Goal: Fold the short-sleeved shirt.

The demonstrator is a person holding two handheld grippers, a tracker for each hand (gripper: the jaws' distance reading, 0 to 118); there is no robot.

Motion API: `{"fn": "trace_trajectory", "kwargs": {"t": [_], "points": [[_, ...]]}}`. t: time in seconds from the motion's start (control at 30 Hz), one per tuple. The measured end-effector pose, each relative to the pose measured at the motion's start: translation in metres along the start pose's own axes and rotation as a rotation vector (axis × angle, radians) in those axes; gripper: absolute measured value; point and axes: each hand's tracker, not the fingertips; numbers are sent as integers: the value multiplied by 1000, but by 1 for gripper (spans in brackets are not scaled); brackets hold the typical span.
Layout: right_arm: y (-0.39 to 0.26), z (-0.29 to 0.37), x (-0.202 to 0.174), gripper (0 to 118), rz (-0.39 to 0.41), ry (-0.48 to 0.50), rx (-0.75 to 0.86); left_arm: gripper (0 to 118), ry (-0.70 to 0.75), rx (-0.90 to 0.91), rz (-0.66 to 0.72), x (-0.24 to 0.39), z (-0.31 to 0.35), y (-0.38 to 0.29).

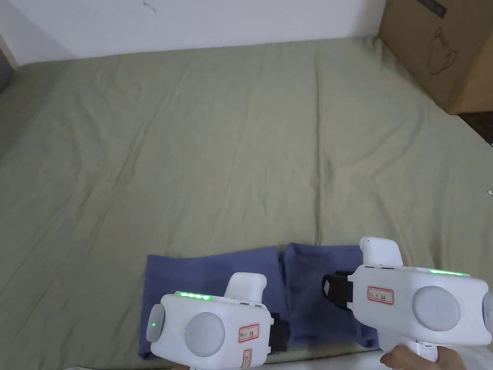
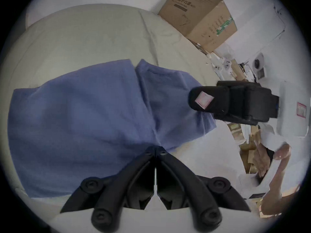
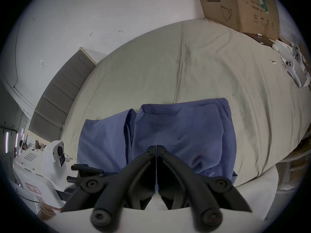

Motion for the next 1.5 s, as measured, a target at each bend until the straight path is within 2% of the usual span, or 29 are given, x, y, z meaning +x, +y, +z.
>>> {"fn": "trace_trajectory", "kwargs": {"t": [0.1,0.27,0.33,0.43,0.53,0.57,0.6,0.63,0.67,0.7,0.73,0.77,0.9,0.97,1.0,1.03,1.07,1.17,1.23,1.5], "points": [[1,1,-2,0,3,-1,-1,1,-11,8,10,-11,8,0],[3,3,-6,0,16,-8,4,1,-96,171,170,-65,70,1],[4,3,-7,0,15,-10,5,1,-85,248,248,-99,98,-3],[5,1,-11,0,21,-14,2,1,13,327,360,-150,130,-15],[5,-3,-18,0,44,-21,-12,2,7,324,443,-189,143,-27],[5,-4,-20,0,46,-18,-17,7,-12,328,480,-199,143,-30],[6,-5,-22,0,45,-9,-26,21,-30,327,516,-208,140,-33],[7,-5,-24,0,41,4,-32,51,-46,305,526,-202,138,-34],[6,-4,-27,0,41,8,-32,77,-66,294,529,-205,132,-35],[7,-4,-31,0,45,7,-34,96,-101,279,521,-208,125,-36],[7,-6,-34,0,56,-3,-37,109,-118,266,518,-212,116,-36],[8,-7,-36,0,63,-9,-39,111,-131,272,529,-216,109,-36],[11,-6,-44,0,67,-1,-51,111,-212,234,583,-227,82,-32],[11,-7,-43,0,68,6,-58,109,-276,273,617,-231,82,-30],[12,-6,-44,0,68,5,-61,95,-316,282,631,-234,81,-29],[12,-6,-45,0,66,3,-64,48,-330,288,654,-236,81,-29],[13,-7,-46,0,66,2,-64,11,-332,288,664,-239,79,-30],[15,-6,-50,0,79,5,-66,10,-239,220,613,-237,69,-33],[20,0,-58,0,88,11,-63,9,-343,266,663,-242,70,-37],[20,-6,-51,0,82,8,-61,9,-266,245,575,-230,100,-26]]}}
